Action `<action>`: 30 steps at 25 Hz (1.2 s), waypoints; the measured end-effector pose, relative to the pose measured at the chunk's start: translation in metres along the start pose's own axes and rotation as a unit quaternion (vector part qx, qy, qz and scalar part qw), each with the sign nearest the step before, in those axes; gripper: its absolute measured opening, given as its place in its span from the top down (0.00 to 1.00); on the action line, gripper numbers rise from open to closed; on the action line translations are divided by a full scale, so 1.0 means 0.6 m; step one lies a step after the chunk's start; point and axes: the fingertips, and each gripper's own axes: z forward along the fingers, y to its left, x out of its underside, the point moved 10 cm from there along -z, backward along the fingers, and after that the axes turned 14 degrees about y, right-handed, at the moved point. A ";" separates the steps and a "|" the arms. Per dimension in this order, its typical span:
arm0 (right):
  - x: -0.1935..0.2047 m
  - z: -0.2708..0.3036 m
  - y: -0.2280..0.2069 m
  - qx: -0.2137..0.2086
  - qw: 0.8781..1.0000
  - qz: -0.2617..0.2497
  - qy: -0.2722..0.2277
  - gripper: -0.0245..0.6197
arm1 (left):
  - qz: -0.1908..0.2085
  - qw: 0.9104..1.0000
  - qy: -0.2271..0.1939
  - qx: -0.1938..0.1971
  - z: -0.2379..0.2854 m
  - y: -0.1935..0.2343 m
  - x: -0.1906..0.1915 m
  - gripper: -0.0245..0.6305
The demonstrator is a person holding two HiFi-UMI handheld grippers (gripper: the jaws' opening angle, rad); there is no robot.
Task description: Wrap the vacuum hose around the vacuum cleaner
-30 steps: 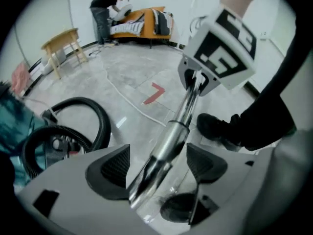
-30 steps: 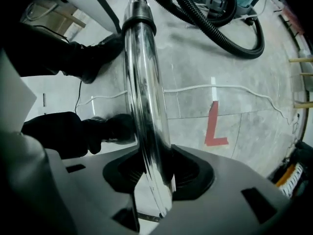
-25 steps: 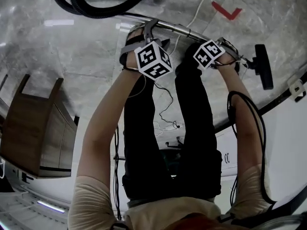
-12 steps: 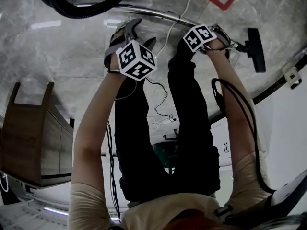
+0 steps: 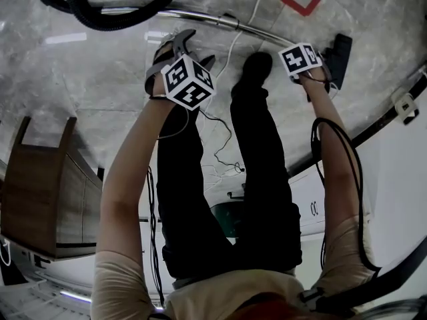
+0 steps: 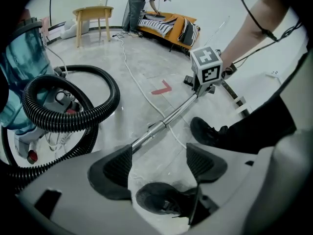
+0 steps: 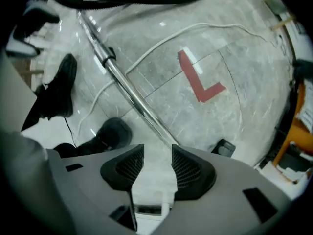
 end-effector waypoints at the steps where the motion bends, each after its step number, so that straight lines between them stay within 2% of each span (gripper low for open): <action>1: 0.003 -0.010 -0.007 -0.029 0.999 0.019 -0.012 0.70 | -0.001 1.000 -0.001 0.000 -0.006 0.000 -0.002 0.43; 3: 0.008 -0.037 -0.008 -0.114 0.992 0.044 -0.044 0.70 | -0.004 1.000 -0.003 0.000 -0.025 -0.002 -0.007 0.43; 5: 0.023 -0.078 -0.006 -0.206 0.973 0.056 -0.083 0.70 | -0.006 1.000 -0.005 0.000 -0.056 -0.010 -0.010 0.43; 7: 0.048 -0.145 -0.008 -0.284 0.946 0.064 -0.142 0.70 | -0.008 1.000 -0.004 0.002 -0.100 -0.021 -0.014 0.43; 8: 0.064 -0.186 -0.011 -0.321 0.928 0.069 -0.176 0.70 | -0.010 1.000 -0.004 0.003 -0.128 -0.027 -0.015 0.43; 10: 0.103 -0.280 -0.018 -0.383 0.885 0.083 -0.252 0.76 | -0.014 1.000 -0.007 0.004 -0.193 -0.038 -0.019 0.43; 11: 0.122 -0.328 -0.022 -0.408 0.860 0.091 -0.293 0.81 | -0.016 1.000 -0.010 0.004 -0.228 -0.040 -0.021 0.43; 12: 0.140 -0.375 -0.025 -0.429 0.834 0.099 -0.332 0.93 | -0.016 1.000 -0.015 0.002 -0.262 -0.039 -0.024 0.43; 13: 0.155 -0.420 -0.026 -0.446 0.809 0.104 -0.369 0.95 | -0.015 1.000 -0.022 -0.001 -0.295 -0.034 -0.027 0.43; 16: 0.203 -0.538 -0.015 -0.492 0.739 0.095 -0.450 0.95 | -0.018 0.999 -0.044 -0.016 -0.389 -0.028 -0.034 0.43; 20: 0.286 -0.680 0.008 -0.579 0.626 0.049 -0.520 0.95 | -0.045 0.995 -0.083 -0.034 -0.515 -0.055 -0.051 0.43; 21: 0.306 -0.710 0.015 -0.591 0.606 0.037 -0.531 0.95 | -0.048 0.994 -0.092 -0.036 -0.544 -0.064 -0.054 0.43; 26: 0.402 -0.823 0.044 -0.631 0.541 0.000 -0.556 0.95 | -0.067 0.991 -0.113 -0.040 -0.664 -0.122 -0.053 0.43; 30: 0.465 -0.882 0.055 -0.635 0.518 -0.010 -0.573 0.95 | -0.086 0.987 -0.131 -0.034 -0.731 -0.162 -0.048 0.43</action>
